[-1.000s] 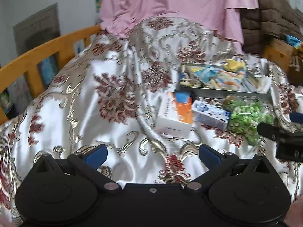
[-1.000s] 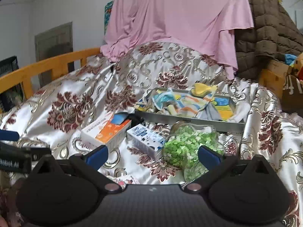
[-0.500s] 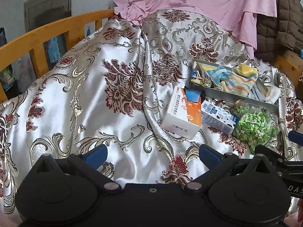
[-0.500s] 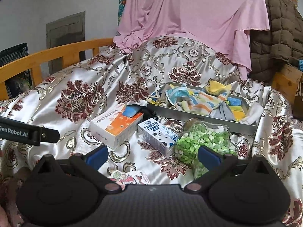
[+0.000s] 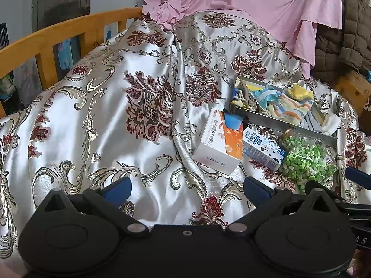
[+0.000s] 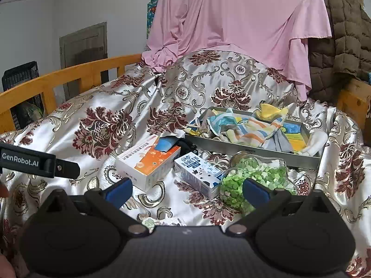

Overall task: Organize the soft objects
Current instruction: 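Lift both open tools up and back away from the tray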

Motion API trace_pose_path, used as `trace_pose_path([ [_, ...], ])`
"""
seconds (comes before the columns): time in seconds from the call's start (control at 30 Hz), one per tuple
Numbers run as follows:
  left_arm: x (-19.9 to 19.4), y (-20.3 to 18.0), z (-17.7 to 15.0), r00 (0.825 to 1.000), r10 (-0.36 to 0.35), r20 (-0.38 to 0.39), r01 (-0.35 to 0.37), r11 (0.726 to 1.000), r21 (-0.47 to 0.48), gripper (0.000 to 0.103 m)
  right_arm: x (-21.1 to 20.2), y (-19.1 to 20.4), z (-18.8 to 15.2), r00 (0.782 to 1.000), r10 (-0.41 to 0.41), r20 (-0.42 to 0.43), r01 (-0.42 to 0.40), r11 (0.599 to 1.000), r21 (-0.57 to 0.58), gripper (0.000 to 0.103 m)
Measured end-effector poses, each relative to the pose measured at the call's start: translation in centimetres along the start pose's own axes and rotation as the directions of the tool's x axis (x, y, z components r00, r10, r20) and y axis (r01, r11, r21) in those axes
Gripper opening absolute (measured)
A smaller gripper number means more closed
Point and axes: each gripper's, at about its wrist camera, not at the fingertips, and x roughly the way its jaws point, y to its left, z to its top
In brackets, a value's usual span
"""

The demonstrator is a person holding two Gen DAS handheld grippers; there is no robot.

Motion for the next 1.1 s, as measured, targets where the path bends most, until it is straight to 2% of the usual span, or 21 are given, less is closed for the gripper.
trace_pose_path([
  [0.37,2.1,0.0,1.5,0.999,0.052,0.004,-0.053,0.999,0.007,0.102,1.6,-1.2,0.6,0.999,0.042,-0.02,-0.04,0.996,0.083,0.103],
  [0.7,5.1,-0.6,3.0,0.996,0.06,-0.069,-0.061,0.998,-0.006,0.102,3.2,-2.2,1.0,0.998,0.044,-0.048,-0.037,0.989,0.142,0.103],
  [0.83,5.6,-1.3,3.8,0.995,0.074,-0.068,-0.072,0.997,0.02,0.102,3.1,-2.3,1.5,0.998,0.027,-0.054,-0.018,0.988,0.152,0.103],
  [1.1,5.5,-3.6,6.3,0.992,0.097,-0.077,-0.092,0.994,0.062,0.102,1.1,-2.3,2.7,1.0,-0.005,0.003,0.004,0.99,0.141,0.103],
])
